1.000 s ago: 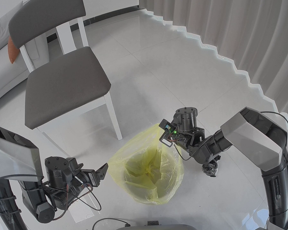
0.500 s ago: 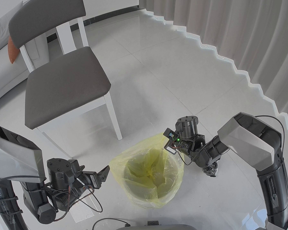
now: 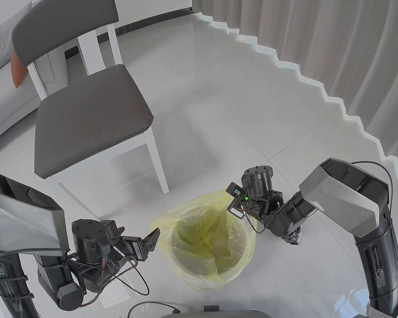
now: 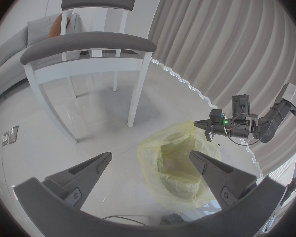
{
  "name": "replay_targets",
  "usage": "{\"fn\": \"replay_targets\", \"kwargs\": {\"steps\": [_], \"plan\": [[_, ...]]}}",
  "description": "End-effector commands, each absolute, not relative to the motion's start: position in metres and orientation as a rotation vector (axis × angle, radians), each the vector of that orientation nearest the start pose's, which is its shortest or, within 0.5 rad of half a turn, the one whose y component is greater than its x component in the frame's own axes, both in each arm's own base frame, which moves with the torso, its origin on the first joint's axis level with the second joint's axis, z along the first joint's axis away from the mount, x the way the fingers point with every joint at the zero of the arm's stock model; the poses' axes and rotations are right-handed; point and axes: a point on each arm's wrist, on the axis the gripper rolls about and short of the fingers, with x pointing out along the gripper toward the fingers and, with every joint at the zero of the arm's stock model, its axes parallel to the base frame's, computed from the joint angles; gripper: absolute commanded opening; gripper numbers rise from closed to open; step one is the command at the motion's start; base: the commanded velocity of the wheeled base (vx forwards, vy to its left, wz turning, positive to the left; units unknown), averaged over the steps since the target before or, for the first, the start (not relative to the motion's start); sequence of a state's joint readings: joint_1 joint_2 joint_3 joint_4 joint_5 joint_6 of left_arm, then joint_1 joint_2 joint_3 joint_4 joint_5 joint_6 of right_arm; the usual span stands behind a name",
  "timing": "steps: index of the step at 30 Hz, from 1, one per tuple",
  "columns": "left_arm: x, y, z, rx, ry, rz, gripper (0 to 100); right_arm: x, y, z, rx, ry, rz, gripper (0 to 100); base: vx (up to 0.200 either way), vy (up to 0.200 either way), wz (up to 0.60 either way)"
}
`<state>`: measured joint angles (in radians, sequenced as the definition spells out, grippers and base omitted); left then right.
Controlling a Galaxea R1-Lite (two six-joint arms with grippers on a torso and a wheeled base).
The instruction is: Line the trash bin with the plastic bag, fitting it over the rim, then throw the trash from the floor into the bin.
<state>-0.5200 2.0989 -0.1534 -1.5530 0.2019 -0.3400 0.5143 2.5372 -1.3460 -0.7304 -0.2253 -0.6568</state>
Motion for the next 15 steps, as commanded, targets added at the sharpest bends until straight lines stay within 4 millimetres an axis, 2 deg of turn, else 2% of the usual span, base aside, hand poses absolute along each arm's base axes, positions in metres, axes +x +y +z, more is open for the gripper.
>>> {"fn": "replay_targets", "kwargs": {"steps": [1, 4, 8, 15], "plan": [[0.228, -0.127, 0.035, -0.207, 0.366, -0.259, 100, 0.404, 0.226, 0.012, -0.803, 0.307, 0.42, 0, 0.0, 0.0, 0.0], [0.231, -0.13, 0.035, -0.206, 0.357, -0.266, 100, 0.399, 0.223, 0.021, -0.772, 0.306, 0.414, 0, 0.0, 0.0, 0.0], [0.239, -0.136, 0.034, -0.199, 0.343, -0.293, 100, 0.392, 0.221, 0.033, -0.61, 0.345, 0.393, 0, 0.0, 0.0, 0.0], [0.241, -0.13, 0.027, -0.197, 0.376, -0.317, 100, 0.388, 0.215, 0.027, -0.471, 0.446, 0.436, 0, 0.0, 0.0, 0.0]]}}
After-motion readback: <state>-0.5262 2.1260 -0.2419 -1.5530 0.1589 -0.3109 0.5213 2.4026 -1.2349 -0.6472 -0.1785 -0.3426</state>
